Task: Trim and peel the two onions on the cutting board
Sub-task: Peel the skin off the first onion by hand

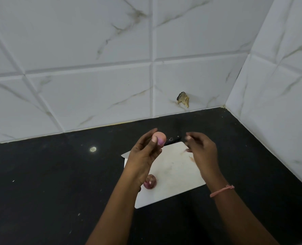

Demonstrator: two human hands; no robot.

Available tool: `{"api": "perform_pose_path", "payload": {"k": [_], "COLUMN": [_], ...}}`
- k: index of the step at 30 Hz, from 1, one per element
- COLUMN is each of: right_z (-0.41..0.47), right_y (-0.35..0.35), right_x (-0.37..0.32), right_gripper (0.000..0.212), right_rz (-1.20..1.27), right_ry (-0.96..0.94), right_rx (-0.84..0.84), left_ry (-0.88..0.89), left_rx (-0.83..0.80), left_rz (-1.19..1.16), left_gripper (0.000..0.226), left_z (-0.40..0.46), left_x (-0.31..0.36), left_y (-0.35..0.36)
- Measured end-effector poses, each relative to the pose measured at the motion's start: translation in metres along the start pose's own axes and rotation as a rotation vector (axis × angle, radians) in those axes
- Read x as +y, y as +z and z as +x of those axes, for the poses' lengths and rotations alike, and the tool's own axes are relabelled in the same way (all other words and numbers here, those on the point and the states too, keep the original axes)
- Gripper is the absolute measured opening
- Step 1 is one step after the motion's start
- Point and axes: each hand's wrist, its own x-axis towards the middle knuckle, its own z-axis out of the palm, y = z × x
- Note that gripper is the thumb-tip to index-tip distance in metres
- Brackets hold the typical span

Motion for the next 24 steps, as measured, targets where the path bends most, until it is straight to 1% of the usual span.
{"api": "perform_pose_path", "payload": {"k": [2, 4, 7, 11, 16, 20, 24], "right_z": [-0.013, -0.021, -0.025, -0.025, -0.029, -0.029, -0.031], "right_y": [0.007, 0.013, 0.019, 0.021, 0.022, 0.019, 0.019], "right_x": [-0.019, -0.033, -0.041, -0.043, -0.045, -0.045, -0.046], "right_gripper": [0.016, 0.02, 0.024, 0.022, 0.016, 0.01, 0.014], "right_rz": [0.035, -0.022, -0.134, -0.115, -0.071, -0.099, -0.068], "right_ry": [-0.151, -0.29, -0.463, -0.499, -0.53, -0.544, -0.485], "right_rx": [-0.127, -0.223, -0.252, -0.226, -0.207, -0.166, -0.198], "left_ry": [0.039, 0.077, 0.157, 0.246, 0.329, 0.34, 0.341], "left_rx": [-0.018, -0.028, -0.064, -0.083, -0.07, -0.069, -0.069], "left_rz": [0.055, 0.113, 0.16, 0.228, 0.298, 0.332, 0.33], "left_gripper": [0.044, 0.046, 0.044, 0.048, 0.045, 0.044, 0.045], "left_z": [-0.001, -0.003, -0.006, -0.01, -0.012, -0.012, -0.012], "left_x": [0.0, 0.001, 0.004, 0.006, 0.007, 0.006, 0.008], "left_y": [-0.001, -0.001, -0.002, 0.001, 0.002, 0.001, 0.0]}}
